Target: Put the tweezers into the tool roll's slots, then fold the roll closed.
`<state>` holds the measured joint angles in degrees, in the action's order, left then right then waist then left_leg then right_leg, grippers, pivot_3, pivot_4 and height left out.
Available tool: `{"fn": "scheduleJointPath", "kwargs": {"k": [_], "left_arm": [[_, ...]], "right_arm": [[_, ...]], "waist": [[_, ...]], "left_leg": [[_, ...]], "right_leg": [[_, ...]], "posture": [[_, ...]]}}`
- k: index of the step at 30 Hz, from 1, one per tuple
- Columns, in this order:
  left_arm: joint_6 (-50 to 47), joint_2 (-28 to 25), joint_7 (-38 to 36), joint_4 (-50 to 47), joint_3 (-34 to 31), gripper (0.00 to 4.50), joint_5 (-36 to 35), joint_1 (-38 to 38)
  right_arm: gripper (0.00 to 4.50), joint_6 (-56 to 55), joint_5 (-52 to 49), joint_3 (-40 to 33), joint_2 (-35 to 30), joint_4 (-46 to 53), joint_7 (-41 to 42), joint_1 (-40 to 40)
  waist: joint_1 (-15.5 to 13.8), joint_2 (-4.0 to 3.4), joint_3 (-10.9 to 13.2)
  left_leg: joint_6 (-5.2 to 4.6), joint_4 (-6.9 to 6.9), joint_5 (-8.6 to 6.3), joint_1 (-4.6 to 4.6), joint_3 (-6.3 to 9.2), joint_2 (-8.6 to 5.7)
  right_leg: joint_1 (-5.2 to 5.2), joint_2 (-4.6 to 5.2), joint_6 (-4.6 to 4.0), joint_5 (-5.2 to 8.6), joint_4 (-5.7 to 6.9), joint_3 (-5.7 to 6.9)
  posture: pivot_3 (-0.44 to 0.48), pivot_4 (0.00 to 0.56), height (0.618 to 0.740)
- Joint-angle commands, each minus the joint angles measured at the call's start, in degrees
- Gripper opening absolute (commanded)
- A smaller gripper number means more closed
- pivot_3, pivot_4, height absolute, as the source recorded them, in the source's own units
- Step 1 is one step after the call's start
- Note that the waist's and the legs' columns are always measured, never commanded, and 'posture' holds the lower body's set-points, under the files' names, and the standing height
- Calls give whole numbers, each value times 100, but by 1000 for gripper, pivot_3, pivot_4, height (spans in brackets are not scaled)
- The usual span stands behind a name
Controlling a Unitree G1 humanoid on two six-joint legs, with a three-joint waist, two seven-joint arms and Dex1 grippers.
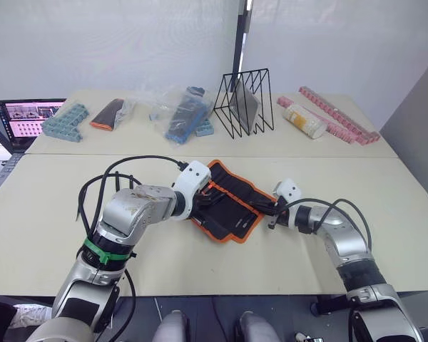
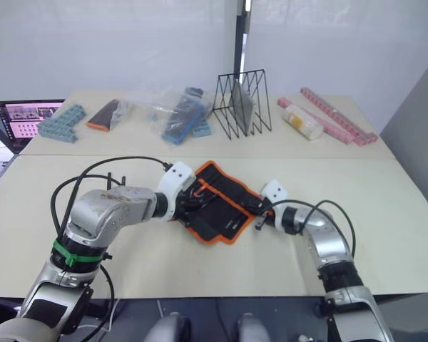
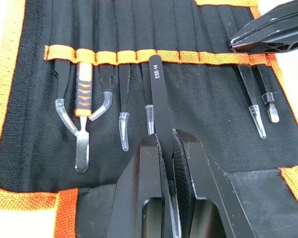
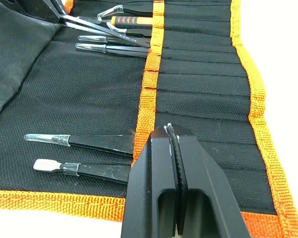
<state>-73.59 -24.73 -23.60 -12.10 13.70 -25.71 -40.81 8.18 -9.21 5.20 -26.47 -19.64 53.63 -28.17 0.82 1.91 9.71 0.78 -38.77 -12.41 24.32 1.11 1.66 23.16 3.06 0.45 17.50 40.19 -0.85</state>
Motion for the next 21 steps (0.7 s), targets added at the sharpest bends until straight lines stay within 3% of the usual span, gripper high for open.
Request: {"fn": "scheduleJointPath", "kwargs": {"k": [1,21], "left_arm": [[151,91,-49,-11,8,6,78,-70],[226,18,-212,-4,245,6,287,10]], "right_arm": [[0,115,65,112,-5,75,32,74],[0,159,92,148,-10,39,40,0]], "waist": [[1,0,0],[6,0,0]], "left_leg": [[0,0,0,0,0,0],[0,0,0,-1,1,1]], "right_leg": [[0,0,0,0,0,0],[0,-1,0,0,0,0]], "posture": [[0,150,685],[0,150,685]]}}
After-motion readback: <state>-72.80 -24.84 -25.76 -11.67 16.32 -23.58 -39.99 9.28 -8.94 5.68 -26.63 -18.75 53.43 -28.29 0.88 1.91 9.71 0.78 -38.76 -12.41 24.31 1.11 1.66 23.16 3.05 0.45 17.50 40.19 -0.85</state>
